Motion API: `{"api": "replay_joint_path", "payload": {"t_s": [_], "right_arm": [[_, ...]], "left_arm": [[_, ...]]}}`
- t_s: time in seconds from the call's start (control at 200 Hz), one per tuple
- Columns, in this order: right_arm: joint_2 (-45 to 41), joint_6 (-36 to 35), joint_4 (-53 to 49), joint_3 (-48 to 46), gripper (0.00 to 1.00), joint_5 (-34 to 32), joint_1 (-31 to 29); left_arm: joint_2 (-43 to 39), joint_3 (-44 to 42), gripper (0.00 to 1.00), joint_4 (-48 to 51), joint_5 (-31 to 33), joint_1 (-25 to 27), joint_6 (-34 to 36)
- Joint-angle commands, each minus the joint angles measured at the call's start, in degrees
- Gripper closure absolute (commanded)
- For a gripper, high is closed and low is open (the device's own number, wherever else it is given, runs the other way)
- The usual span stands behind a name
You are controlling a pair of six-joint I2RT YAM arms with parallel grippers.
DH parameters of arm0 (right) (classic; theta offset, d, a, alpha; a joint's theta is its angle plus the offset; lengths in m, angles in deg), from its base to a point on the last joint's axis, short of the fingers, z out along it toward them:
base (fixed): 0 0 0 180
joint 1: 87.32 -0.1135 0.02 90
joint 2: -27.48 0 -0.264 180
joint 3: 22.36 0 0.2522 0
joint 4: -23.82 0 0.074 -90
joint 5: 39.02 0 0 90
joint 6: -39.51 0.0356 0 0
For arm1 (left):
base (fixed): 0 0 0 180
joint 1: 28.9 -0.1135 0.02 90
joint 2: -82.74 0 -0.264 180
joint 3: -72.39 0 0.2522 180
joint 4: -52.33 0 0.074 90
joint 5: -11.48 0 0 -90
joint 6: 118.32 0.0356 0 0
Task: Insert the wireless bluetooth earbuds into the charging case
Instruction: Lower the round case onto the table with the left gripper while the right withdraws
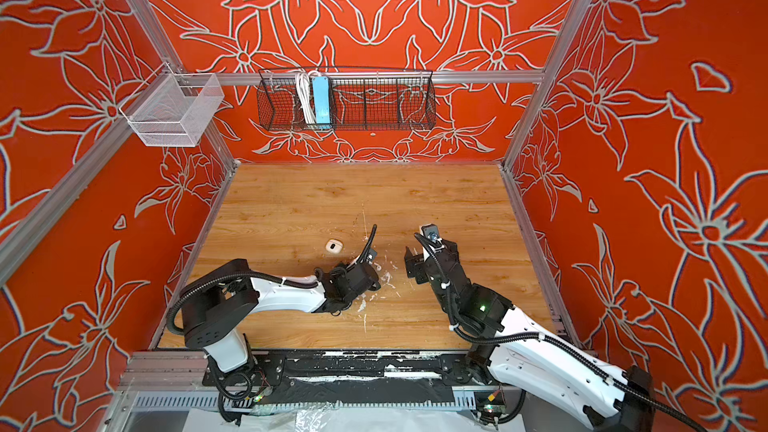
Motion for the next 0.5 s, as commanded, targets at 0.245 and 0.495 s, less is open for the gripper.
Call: {"api": "replay_joint_path", "payload": {"t_s": [0.245, 0.495], "right_arm": [[-4.4, 3.3, -3.3, 0.8, 0.12, 1.2, 0.4], [-8.8, 4.2, -4.4, 0.3, 0.13, 1.6, 0.4]], "left_arm": [[4.2, 1.4, 0.76, 7.0, -12.6, 1.0, 1.4], [7.4, 3.6, 0.69, 9.7, -11.7, 2.0, 2.2]]}}
